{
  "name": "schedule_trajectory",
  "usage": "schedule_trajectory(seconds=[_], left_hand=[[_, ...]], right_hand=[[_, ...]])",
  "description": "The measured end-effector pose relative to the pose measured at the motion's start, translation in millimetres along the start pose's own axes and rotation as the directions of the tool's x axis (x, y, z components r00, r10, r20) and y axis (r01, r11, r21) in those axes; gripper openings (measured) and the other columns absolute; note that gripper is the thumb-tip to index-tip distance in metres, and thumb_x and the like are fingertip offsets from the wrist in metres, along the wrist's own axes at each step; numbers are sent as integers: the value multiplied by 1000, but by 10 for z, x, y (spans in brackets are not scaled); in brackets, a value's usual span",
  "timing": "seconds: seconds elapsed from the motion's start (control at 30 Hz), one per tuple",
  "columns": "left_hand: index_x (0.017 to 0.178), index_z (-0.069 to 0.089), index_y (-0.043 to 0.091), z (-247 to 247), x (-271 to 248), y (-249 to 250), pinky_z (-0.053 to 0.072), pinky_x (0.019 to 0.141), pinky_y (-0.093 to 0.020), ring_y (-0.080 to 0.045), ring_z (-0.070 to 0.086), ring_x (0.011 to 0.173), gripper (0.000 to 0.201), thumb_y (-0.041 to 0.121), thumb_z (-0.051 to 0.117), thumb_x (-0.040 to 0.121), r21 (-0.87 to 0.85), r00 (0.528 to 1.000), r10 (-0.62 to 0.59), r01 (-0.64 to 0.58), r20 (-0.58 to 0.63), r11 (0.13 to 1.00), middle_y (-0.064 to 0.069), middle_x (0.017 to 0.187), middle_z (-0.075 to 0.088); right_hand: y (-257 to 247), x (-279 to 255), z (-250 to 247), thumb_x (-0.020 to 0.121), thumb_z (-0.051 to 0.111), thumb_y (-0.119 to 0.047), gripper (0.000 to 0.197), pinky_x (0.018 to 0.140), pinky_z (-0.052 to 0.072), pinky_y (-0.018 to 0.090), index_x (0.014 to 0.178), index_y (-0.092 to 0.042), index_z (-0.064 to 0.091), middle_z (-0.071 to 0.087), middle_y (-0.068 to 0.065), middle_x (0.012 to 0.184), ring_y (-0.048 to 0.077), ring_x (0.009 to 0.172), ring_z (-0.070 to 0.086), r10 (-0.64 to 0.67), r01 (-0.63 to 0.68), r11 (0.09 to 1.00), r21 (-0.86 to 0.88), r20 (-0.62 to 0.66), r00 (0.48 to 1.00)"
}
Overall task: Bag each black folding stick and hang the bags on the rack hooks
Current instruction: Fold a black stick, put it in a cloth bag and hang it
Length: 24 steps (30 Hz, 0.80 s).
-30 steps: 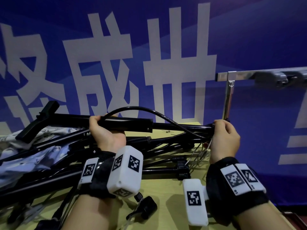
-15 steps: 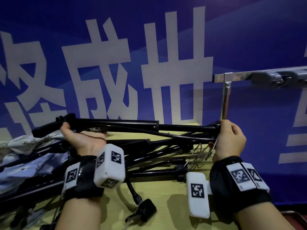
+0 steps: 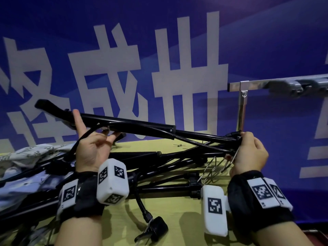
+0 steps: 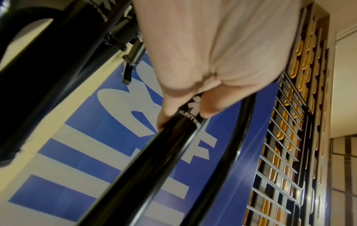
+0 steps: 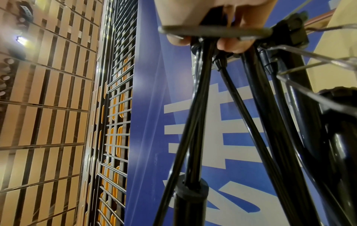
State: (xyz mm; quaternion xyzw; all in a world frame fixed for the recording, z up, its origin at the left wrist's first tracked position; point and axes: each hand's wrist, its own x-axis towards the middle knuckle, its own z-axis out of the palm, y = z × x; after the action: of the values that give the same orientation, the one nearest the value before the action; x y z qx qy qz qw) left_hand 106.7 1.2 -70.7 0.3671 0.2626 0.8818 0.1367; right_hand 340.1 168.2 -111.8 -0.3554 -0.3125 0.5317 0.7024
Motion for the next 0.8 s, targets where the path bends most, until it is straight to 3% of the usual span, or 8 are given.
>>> schedule_trajectory(seconds=[0.07,0.13,0.2,0.27,0.47,0.67,0.73,0.8], left_hand=[[129,30,46,20,36,-47,52,82,-53,-15,65,95,82,-21,19,83,-41,999,-8,7,-46,999,-3,118,55],[120,37,40,32,54,-68,58,70,-47,-11,65,80,65,-16,24,89,-76,984,-11,-3,-177,997,-3,108,54],[116,41,23,-39,117,-114,58,63,-43,-17,64,84,42,-10,29,93,-124,963,-39,6,-266,992,-5,99,59],[100,49,12,-91,147,-106,58,62,-39,-19,67,85,21,0,32,97,-181,959,-95,47,-266,982,-2,82,69],[78,50,14,-27,112,-50,50,68,-40,-12,65,66,28,8,31,99,-194,933,-175,117,-315,974,3,57,67],[79,52,13,15,96,-68,47,86,-38,-12,60,74,32,2,28,98,-259,911,-208,117,-356,959,2,54,67],[82,52,13,79,58,-93,51,77,-34,-10,62,74,32,-2,28,97,-199,914,-198,134,-353,971,3,58,68],[81,51,13,145,30,-129,49,60,-29,-8,61,71,33,-1,26,98,-203,901,-228,161,-369,966,1,67,68]], right_hand=[[-3,-17,8,67,51,-41,34,67,50,42,86,-18,69,68,7,85,28,73,59,-5,5,1000,-8,0,1000],[-9,-31,10,68,51,-41,33,71,52,43,85,-18,68,70,10,91,28,79,62,-12,12,1000,-21,4,1000],[-19,-51,9,72,51,-38,28,71,51,42,85,-19,68,70,10,92,25,79,62,-17,18,999,-28,19,1000],[-28,-67,7,75,51,-35,25,69,50,41,85,-19,68,68,7,87,22,76,59,-20,21,999,-32,29,999],[-23,-129,27,83,52,-29,23,75,53,47,93,-16,68,64,1,85,19,75,56,-37,38,998,-45,27,999],[-24,-130,12,86,52,-23,23,76,54,45,100,-15,68,64,0,90,17,78,57,-18,20,997,-76,38,999],[-16,-130,12,87,51,-23,21,73,55,36,98,-15,68,61,-3,83,15,73,55,-19,22,997,-75,44,999],[-7,-146,17,89,51,-22,18,60,49,17,95,-15,67,55,-6,75,10,66,50,-31,34,997,-67,45,999]])
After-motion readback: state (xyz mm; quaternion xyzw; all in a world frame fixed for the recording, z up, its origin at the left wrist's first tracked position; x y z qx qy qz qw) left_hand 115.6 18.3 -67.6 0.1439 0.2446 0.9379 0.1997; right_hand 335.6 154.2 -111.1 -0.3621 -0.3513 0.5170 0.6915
